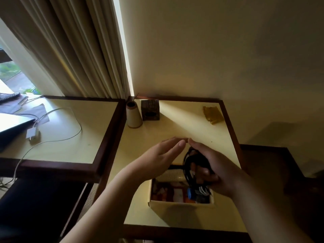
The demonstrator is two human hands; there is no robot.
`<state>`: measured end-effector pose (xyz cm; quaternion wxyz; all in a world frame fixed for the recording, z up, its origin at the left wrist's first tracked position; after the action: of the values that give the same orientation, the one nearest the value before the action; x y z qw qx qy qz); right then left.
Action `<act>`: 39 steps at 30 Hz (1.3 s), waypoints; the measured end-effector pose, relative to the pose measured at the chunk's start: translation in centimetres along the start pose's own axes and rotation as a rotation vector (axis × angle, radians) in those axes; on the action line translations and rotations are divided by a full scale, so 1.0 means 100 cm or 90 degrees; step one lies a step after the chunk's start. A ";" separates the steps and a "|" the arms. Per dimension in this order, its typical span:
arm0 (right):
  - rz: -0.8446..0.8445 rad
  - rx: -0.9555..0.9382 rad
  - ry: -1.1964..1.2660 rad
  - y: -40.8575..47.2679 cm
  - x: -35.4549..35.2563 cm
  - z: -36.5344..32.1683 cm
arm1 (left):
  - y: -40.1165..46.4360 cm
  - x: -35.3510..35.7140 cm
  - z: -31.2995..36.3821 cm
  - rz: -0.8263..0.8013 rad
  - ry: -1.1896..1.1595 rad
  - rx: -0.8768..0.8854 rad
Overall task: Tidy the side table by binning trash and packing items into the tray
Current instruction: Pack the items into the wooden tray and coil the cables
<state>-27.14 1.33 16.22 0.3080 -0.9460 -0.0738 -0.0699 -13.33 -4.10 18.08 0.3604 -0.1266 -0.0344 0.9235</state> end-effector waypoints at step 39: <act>0.211 -0.181 -0.545 0.102 -0.038 0.127 | 0.013 0.061 -0.184 0.563 -0.343 -0.253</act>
<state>-27.92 0.35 -0.47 0.1244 -0.9215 -0.0315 0.3666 -13.75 -1.41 -1.21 -0.1141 0.0460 -0.2428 0.9622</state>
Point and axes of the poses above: each hand's wrist, its own y-axis towards the middle knuckle, its own x-axis out of the palm, z = x × y, the point moved 7 cm from there along y, towards the middle knuckle, and after that the axes turned 10 degrees about -y, right-handed, at the moved point
